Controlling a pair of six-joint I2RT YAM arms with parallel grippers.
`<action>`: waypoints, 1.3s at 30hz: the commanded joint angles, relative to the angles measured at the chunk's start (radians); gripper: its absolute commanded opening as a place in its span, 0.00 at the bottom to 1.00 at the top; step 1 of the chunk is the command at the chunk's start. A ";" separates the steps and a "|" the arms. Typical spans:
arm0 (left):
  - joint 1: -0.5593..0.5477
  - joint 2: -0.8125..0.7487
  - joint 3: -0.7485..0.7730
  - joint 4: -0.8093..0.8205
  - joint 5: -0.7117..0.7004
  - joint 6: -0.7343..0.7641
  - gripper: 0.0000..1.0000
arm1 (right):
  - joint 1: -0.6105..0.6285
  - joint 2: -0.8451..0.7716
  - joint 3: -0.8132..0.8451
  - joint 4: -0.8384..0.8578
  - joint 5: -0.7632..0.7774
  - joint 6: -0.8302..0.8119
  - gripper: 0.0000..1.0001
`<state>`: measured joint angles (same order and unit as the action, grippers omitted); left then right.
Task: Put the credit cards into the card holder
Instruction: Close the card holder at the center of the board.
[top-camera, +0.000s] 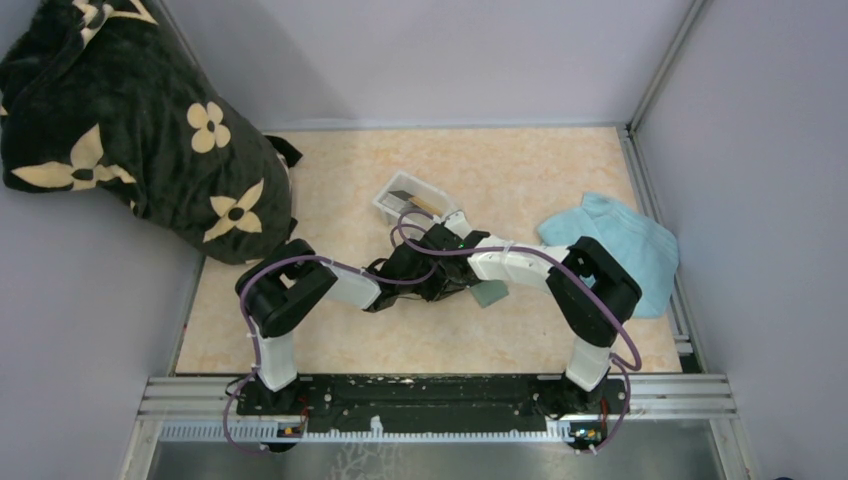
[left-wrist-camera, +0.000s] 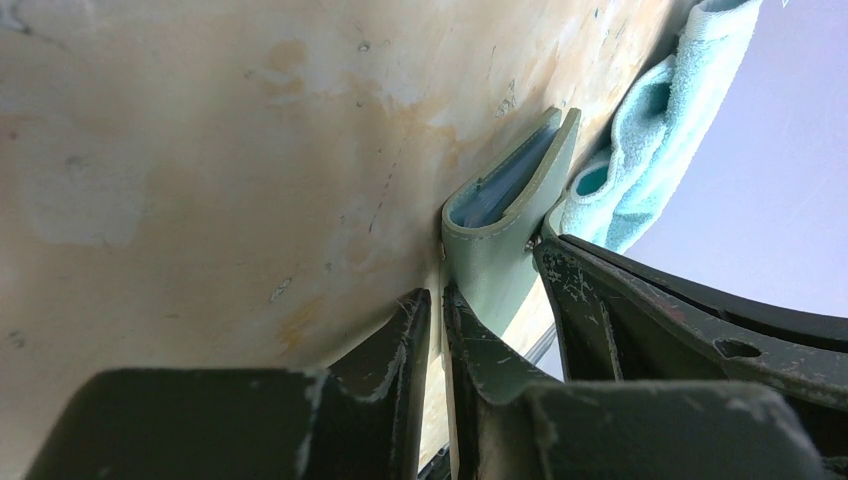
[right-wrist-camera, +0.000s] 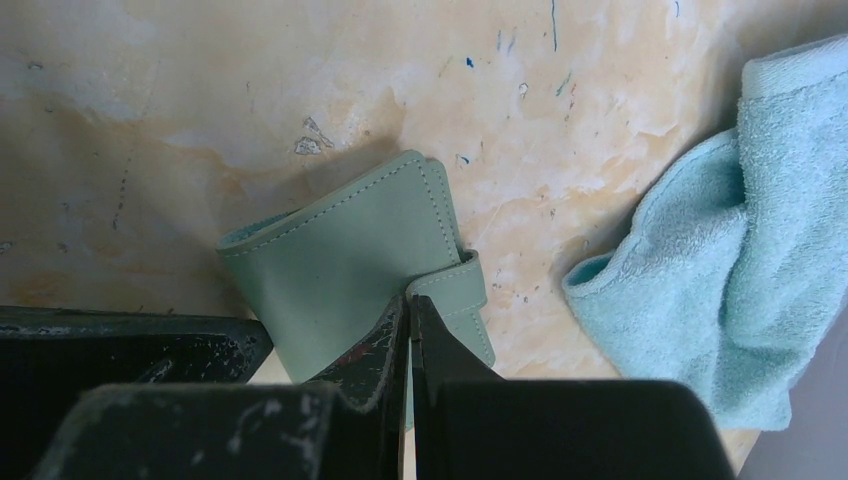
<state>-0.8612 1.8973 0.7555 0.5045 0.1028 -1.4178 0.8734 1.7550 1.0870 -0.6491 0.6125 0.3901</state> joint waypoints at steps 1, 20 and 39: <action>0.000 0.077 0.001 -0.192 -0.051 0.060 0.20 | 0.113 0.039 -0.056 -0.056 -0.041 0.040 0.00; -0.004 0.088 0.013 -0.188 -0.048 0.062 0.20 | 0.142 0.062 -0.133 -0.032 -0.087 0.091 0.00; -0.007 0.090 0.026 -0.197 -0.044 0.079 0.20 | 0.178 0.091 -0.227 -0.008 -0.188 0.241 0.00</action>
<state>-0.8555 1.9175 0.7555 0.5278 0.1379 -1.4204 0.9009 1.7210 0.9710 -0.4965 0.6270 0.5247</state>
